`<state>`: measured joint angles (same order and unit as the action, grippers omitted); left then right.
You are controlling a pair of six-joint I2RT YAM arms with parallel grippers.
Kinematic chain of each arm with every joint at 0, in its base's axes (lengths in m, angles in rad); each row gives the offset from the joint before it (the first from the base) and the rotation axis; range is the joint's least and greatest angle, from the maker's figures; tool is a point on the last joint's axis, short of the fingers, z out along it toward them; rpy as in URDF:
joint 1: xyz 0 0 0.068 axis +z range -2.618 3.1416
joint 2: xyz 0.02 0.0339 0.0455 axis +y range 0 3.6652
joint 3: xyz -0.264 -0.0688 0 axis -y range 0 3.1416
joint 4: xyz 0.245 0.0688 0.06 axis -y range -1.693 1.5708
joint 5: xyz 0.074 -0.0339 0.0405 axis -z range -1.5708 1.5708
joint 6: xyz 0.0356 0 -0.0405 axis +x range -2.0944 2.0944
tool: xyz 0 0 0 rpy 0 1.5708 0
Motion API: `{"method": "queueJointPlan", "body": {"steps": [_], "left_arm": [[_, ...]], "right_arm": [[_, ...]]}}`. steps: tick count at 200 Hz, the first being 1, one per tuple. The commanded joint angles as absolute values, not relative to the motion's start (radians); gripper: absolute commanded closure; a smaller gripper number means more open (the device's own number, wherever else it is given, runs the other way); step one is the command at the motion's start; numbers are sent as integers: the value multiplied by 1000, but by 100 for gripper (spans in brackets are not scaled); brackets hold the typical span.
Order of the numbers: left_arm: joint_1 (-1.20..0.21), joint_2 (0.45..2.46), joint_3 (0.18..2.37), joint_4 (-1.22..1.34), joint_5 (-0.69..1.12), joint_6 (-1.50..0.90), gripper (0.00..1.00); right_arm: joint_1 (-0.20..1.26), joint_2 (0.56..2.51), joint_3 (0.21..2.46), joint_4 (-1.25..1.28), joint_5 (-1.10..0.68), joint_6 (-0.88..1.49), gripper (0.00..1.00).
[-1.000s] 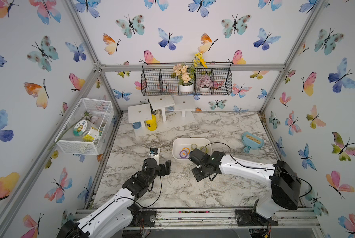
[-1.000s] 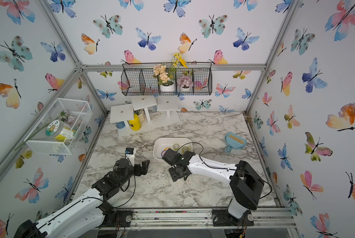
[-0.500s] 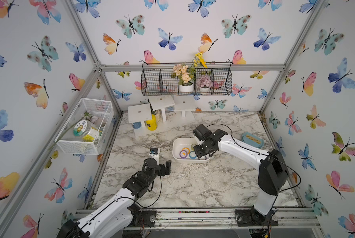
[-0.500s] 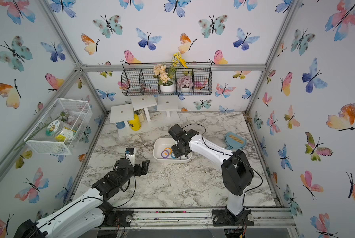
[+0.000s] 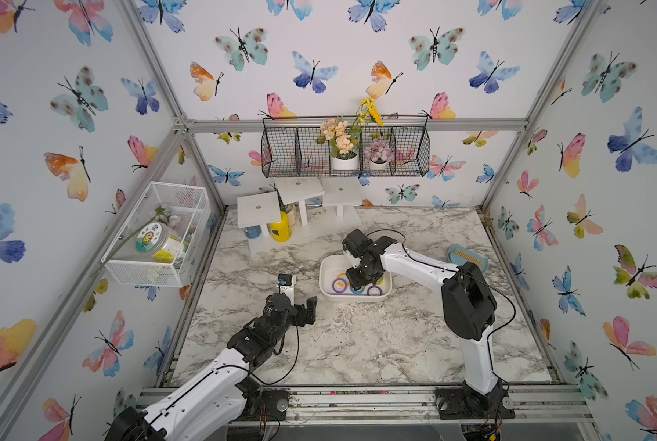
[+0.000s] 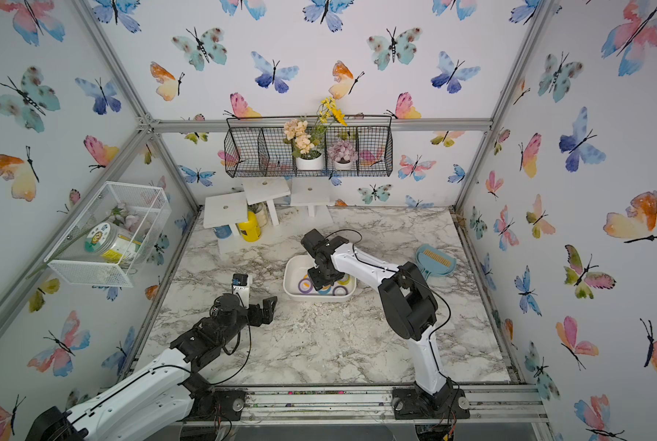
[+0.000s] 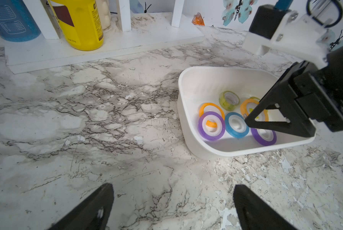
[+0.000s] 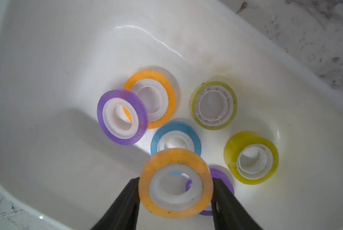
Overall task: Put the transparent tape into the storage box
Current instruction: Place the tape in the storage box, then reset both arms
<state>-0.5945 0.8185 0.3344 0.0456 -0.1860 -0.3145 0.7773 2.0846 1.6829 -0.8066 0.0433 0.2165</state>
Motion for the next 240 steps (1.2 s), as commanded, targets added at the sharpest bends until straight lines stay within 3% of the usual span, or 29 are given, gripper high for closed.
{"method": "queueJointPlan", "body": {"steps": [1, 49, 87, 141, 163, 177, 194, 240], "left_arm": [[-588, 810, 340, 56, -181, -309, 1], [-588, 799, 337, 53, -181, -310, 1], [-588, 758, 325, 55, -176, -305, 1], [-588, 684, 350, 46, -170, -308, 1], [-588, 672, 402, 39, -172, -295, 1], [-588, 675, 440, 30, -179, -263, 1], [-588, 675, 469, 20, -234, -229, 1], [-588, 615, 456, 45, -367, -160, 1]], "right_arm": [[769, 2121, 1716, -825, 16, 209, 46], [768, 2145, 1746, -833, 19, 211, 43], [767, 2117, 1752, -841, 40, 222, 30], [763, 1942, 1705, -821, 101, 242, 23], [755, 1796, 1595, -746, 150, 260, 20], [753, 1679, 1503, -675, 189, 266, 8], [752, 1536, 1359, -568, 261, 270, 2], [751, 1191, 929, -283, 595, 264, 1]]}}
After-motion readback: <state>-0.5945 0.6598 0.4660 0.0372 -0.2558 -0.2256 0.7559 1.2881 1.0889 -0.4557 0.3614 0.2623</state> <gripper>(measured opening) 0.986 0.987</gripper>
